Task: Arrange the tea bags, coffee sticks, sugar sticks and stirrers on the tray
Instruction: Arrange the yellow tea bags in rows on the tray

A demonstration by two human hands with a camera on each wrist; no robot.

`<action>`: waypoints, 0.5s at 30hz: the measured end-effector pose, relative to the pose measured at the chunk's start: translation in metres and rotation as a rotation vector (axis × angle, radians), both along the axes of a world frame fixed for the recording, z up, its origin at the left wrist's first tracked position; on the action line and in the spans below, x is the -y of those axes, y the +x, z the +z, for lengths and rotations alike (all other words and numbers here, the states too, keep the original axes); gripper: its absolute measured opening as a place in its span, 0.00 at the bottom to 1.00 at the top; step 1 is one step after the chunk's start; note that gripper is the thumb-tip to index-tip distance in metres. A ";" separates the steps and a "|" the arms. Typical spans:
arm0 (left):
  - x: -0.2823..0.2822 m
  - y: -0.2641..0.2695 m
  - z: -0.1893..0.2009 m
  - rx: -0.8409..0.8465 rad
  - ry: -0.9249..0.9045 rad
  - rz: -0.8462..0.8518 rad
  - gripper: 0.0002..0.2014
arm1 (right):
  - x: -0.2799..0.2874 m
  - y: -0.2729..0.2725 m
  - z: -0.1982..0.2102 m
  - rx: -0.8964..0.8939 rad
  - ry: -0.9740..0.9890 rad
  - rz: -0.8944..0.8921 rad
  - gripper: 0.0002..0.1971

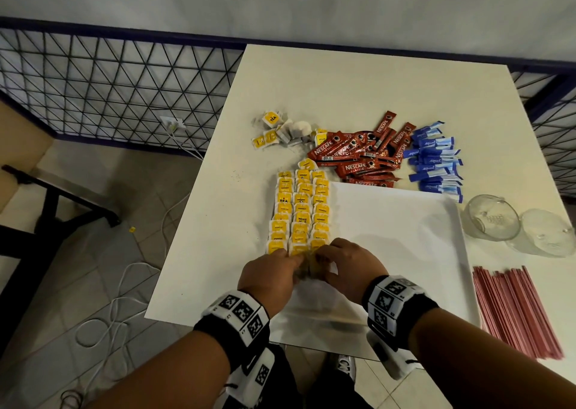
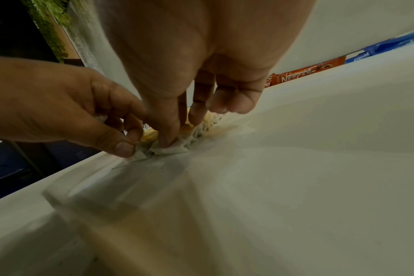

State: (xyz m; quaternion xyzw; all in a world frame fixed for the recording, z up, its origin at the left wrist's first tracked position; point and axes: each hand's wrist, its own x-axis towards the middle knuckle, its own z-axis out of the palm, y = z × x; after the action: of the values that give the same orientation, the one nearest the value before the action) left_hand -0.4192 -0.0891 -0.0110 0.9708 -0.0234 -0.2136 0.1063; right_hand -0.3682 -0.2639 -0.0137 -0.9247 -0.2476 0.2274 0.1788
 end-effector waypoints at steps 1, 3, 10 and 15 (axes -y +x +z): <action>0.000 0.000 0.000 -0.001 0.000 -0.002 0.20 | 0.000 0.000 0.000 -0.003 0.001 -0.001 0.16; 0.001 0.000 0.000 0.006 0.008 -0.010 0.20 | 0.000 -0.001 -0.001 -0.006 0.003 -0.003 0.17; -0.007 -0.002 0.017 0.080 -0.363 0.154 0.18 | -0.002 0.000 0.010 0.011 0.088 -0.041 0.16; -0.019 0.011 0.045 -0.383 -1.556 1.086 0.36 | -0.023 0.005 0.038 0.095 0.464 -0.057 0.07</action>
State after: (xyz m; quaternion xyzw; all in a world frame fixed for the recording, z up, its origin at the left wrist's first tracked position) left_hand -0.4086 -0.0701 0.0341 0.4560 0.3115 -0.2147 0.8056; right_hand -0.3628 -0.2408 0.0244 -0.8751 -0.2752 0.1154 0.3809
